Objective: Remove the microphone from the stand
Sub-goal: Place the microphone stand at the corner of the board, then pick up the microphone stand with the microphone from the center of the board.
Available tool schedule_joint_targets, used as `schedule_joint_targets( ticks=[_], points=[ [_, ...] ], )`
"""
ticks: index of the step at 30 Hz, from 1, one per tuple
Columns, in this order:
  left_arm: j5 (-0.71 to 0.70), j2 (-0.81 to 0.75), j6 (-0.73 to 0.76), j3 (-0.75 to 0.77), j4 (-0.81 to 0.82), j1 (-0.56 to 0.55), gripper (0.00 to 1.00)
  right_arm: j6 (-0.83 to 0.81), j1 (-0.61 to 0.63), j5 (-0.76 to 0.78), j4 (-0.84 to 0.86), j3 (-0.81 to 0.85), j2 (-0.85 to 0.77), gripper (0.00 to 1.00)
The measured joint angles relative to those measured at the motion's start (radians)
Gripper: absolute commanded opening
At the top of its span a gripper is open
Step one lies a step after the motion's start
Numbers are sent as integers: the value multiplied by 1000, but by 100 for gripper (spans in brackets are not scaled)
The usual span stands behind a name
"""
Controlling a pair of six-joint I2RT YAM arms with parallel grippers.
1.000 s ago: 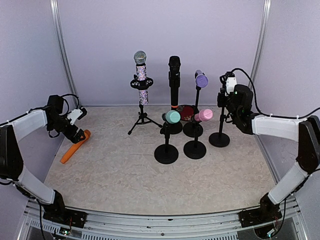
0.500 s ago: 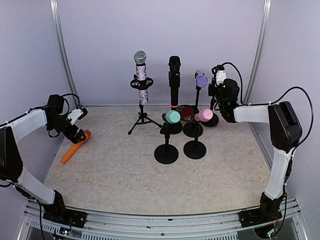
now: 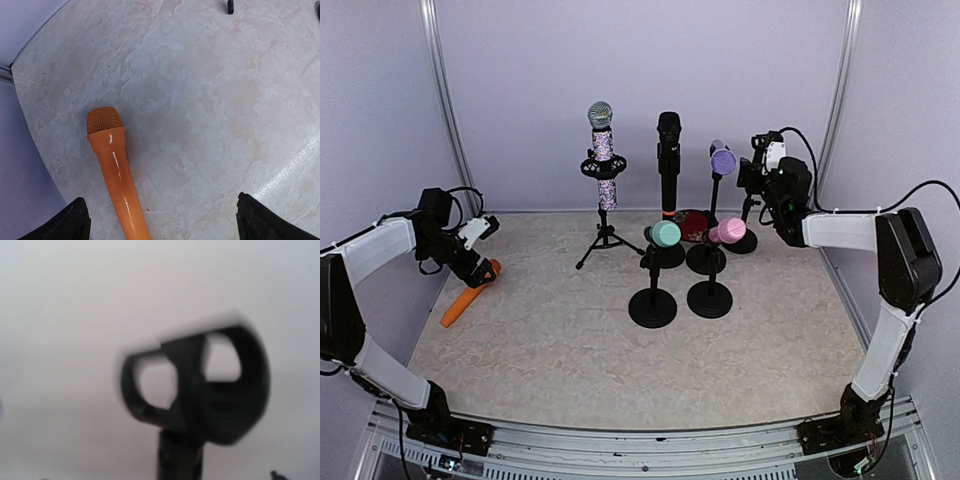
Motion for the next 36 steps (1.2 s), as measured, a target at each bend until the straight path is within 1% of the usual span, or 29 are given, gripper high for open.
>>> schedule_joint_targets(
  ticks=[2,5,9,11,14,20,24,28,31,36],
  points=[
    [1,-2,0,1,-3,-2,99,9,0,-20,-30,-29,-66,99],
    [3,-4,0,1,-9,-3,99,40,0,-47,-69,-114,-212,98],
    [5,-17,0,3,-20,-3,99,77,14,-67,-127,-266,-435,94],
    [6,-24,0,10,-26,-3,99,94,31,-63,-166,-343,-540,90],
    [9,-39,0,19,-27,-4,99,117,97,-51,-216,-470,-676,87],
    [30,-51,-1,50,-49,-6,99,164,233,-15,-345,-691,-839,85],
    [39,-54,-4,66,-59,-17,99,179,271,-4,-401,-745,-853,85],
    [41,-54,-14,72,-75,-33,99,167,277,-23,-386,-745,-838,87],
    [48,-55,-20,80,-83,-43,99,132,284,-58,-357,-726,-770,89],
    [58,-55,-20,81,-101,-50,99,50,314,-148,-262,-740,-667,89]
  ],
)
